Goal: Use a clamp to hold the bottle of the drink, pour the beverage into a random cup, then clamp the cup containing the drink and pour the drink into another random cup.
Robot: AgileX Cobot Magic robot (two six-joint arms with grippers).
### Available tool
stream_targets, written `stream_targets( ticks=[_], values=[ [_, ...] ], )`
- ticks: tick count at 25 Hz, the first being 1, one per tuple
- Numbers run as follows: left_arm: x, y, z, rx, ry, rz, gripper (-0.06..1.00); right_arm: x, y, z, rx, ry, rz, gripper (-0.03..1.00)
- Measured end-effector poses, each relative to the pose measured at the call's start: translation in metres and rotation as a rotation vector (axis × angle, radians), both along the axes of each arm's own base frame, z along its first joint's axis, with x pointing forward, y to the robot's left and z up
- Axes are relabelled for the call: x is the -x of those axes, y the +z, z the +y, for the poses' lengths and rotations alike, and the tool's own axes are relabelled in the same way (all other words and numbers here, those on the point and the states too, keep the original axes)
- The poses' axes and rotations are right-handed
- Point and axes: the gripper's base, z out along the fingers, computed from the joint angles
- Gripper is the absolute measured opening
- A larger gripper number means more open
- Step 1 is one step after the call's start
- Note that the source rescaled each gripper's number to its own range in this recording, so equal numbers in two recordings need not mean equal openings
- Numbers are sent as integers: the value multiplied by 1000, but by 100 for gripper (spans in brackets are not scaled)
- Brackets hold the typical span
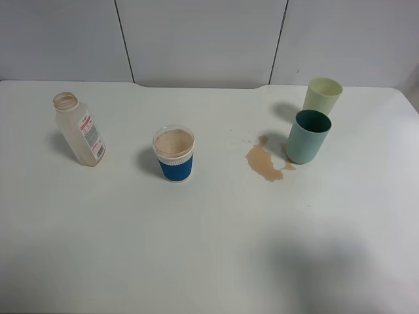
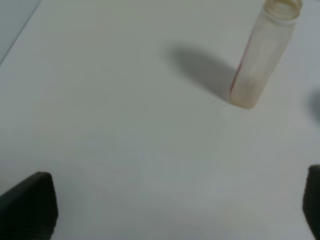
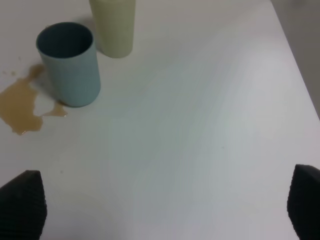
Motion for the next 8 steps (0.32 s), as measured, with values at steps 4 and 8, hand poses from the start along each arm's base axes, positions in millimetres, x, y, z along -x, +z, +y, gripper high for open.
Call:
stream_targets(
  ticks=[4,8],
  values=[
    [0,0,0,0,0,0,100,0,0,0,-1,0,0,88],
    [0,0,0,0,0,0,100,0,0,0,-1,-25,0,88]
  ],
)
